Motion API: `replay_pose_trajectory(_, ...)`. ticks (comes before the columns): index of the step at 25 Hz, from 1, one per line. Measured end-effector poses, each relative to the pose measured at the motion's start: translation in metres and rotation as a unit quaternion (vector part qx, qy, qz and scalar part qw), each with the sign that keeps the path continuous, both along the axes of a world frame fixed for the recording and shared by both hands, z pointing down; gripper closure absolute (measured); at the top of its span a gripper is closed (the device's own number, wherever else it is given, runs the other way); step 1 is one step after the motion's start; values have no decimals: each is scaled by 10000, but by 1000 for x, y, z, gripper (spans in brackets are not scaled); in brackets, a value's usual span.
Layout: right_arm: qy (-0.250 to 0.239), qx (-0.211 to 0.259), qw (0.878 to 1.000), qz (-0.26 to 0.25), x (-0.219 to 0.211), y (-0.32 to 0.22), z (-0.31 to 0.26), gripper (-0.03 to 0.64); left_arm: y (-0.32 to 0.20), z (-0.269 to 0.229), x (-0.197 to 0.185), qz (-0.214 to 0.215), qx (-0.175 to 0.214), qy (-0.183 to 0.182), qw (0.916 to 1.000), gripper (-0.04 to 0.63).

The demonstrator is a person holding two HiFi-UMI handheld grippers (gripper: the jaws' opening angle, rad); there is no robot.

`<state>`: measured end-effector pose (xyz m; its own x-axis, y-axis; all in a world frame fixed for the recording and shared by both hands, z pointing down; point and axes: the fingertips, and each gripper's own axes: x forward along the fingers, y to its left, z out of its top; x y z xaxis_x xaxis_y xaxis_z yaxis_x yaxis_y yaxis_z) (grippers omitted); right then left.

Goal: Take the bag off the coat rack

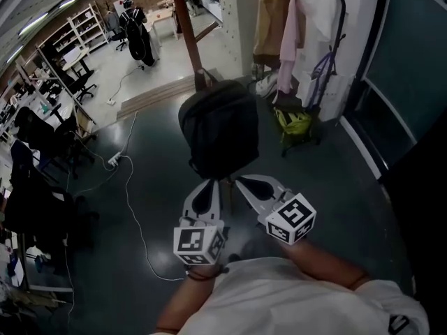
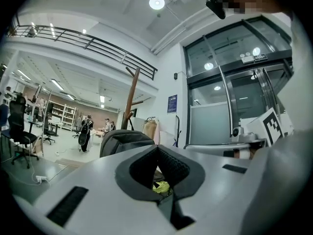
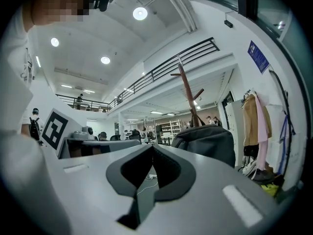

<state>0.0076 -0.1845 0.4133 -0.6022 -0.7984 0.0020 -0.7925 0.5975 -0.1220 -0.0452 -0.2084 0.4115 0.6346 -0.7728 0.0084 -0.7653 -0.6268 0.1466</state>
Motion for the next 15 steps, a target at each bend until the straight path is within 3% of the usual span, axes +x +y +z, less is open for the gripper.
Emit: replay_pose_trajectory(15, 7, 46, 9996, 263, -59, -80, -5, 614, -80, -7, -51, 400, 70, 71, 9991, 589)
